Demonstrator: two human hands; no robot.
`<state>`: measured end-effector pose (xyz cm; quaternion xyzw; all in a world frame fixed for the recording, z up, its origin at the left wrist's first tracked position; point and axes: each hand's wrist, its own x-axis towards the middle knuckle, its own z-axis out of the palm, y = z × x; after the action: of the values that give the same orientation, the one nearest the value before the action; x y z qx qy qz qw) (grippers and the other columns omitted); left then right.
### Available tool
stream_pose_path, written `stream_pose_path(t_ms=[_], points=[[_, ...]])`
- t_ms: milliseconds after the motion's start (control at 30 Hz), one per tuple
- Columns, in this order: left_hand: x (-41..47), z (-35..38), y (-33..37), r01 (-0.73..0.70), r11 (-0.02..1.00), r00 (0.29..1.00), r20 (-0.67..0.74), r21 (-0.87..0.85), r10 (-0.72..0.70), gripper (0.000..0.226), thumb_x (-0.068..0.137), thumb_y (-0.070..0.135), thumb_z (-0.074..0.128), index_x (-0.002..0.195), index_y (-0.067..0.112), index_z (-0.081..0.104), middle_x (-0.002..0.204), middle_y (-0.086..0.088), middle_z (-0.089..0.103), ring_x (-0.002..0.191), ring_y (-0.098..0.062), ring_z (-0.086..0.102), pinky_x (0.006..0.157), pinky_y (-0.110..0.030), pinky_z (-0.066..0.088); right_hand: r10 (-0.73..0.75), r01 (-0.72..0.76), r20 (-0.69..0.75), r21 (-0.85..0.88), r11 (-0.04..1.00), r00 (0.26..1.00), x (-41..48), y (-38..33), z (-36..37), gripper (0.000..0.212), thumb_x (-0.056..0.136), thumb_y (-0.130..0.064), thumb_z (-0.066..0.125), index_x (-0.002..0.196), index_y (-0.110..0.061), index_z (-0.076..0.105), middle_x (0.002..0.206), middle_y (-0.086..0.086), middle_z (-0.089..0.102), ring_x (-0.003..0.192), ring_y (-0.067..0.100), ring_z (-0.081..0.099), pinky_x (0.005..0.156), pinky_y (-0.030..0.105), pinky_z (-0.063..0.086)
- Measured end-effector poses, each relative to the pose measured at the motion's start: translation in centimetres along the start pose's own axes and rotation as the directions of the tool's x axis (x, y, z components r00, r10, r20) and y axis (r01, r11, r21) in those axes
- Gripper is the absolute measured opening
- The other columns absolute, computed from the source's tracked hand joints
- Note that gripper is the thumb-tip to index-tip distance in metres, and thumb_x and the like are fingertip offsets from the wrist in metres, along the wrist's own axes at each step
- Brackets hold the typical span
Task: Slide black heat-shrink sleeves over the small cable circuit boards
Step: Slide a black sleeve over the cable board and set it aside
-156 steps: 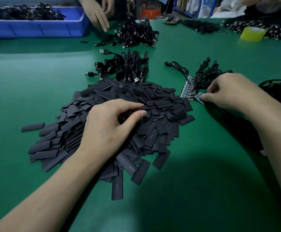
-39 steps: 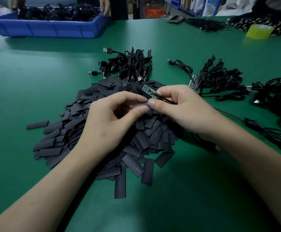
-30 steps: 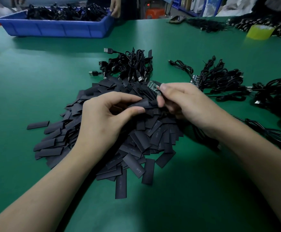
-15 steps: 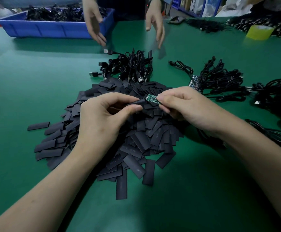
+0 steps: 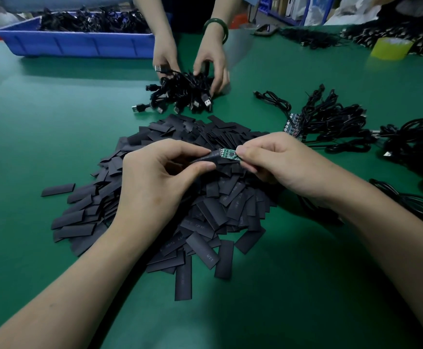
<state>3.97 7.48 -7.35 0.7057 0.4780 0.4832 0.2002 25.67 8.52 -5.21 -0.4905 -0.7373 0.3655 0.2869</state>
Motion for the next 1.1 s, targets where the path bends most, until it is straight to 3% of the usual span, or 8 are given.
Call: stream_pose_path(t_ms=[300, 500, 733, 900, 1000, 1100], points=[[0.06, -0.03, -0.03, -0.093, 0.993, 0.995, 0.038, 0.070, 0.090, 0.022, 0.079, 0.026, 0.085, 0.101, 0.023, 0.081, 0.091, 0.013, 0.075, 0.085, -0.007, 0.070, 0.080, -0.029, 0.056, -0.003, 0.013, 0.077, -0.131, 0.991, 0.997, -0.22, -0.50, -0.14, 0.041, 0.092, -0.049, 0.045, 0.064, -0.020, 0.048, 0.060, -0.001, 0.033, 0.057, 0.016, 0.030, 0.058, 0.038, 0.023], [0.25, -0.20, -0.15, -0.184, 0.981, 0.974, 0.147, 0.066, 0.173, 0.020, 0.081, 0.024, 0.084, 0.101, 0.022, 0.081, 0.094, 0.014, 0.074, 0.089, -0.005, 0.069, 0.082, -0.021, 0.053, -0.015, 0.037, 0.139, -0.156, 0.987, 0.990, -0.49, -0.67, -0.65, 0.043, 0.094, -0.047, 0.045, 0.067, -0.015, 0.051, 0.060, -0.001, 0.035, 0.056, 0.014, 0.031, 0.056, 0.037, 0.025], [0.09, 0.11, -0.03, -0.235, 0.969, 0.955, 0.203, 0.076, 0.216, 0.022, 0.083, 0.026, 0.082, 0.104, 0.019, 0.081, 0.093, 0.009, 0.074, 0.087, -0.008, 0.068, 0.080, -0.025, 0.053, -0.013, 0.043, 0.159, -0.185, 0.982, 0.987, -0.44, -0.50, -0.18, 0.041, 0.095, -0.049, 0.044, 0.070, -0.019, 0.057, 0.059, 0.000, 0.038, 0.055, 0.014, 0.034, 0.057, 0.037, 0.028], [0.17, 0.11, -0.20, -0.224, 0.972, 0.966, 0.147, 0.075, 0.211, 0.019, 0.086, 0.026, 0.079, 0.104, 0.020, 0.080, 0.095, 0.010, 0.073, 0.090, -0.007, 0.068, 0.081, -0.021, 0.050, -0.021, 0.022, 0.076, -0.017, 1.000, 0.997, -0.43, -0.30, -0.37, 0.033, 0.092, -0.049, 0.051, 0.079, -0.022, 0.067, 0.058, -0.011, 0.047, 0.056, 0.009, 0.039, 0.055, 0.029, 0.029], [0.18, 0.15, -0.39, -0.182, 0.982, 0.978, 0.107, 0.044, 0.176, 0.018, 0.085, 0.026, 0.080, 0.103, 0.021, 0.080, 0.094, 0.011, 0.072, 0.088, -0.008, 0.067, 0.079, -0.017, 0.048, -0.022, 0.020, 0.027, 0.074, 0.997, 0.999, -0.45, -0.17, -0.55, 0.018, 0.095, -0.034, 0.059, 0.081, -0.023, 0.063, 0.062, -0.006, 0.050, 0.060, 0.014, 0.040, 0.057, 0.033, 0.028], [0.10, 0.20, -0.37, -0.172, 0.985, 0.981, 0.097, 0.021, 0.169, 0.018, 0.087, 0.025, 0.079, 0.104, 0.023, 0.079, 0.094, 0.011, 0.071, 0.089, -0.008, 0.067, 0.079, -0.014, 0.046, -0.019, 0.017, 0.016, 0.091, 0.996, 1.000, -0.48, -0.20, -0.35, 0.019, 0.101, -0.019, 0.061, 0.082, -0.021, 0.064, 0.063, -0.002, 0.048, 0.059, 0.017, 0.036, 0.054, 0.033, 0.026]])
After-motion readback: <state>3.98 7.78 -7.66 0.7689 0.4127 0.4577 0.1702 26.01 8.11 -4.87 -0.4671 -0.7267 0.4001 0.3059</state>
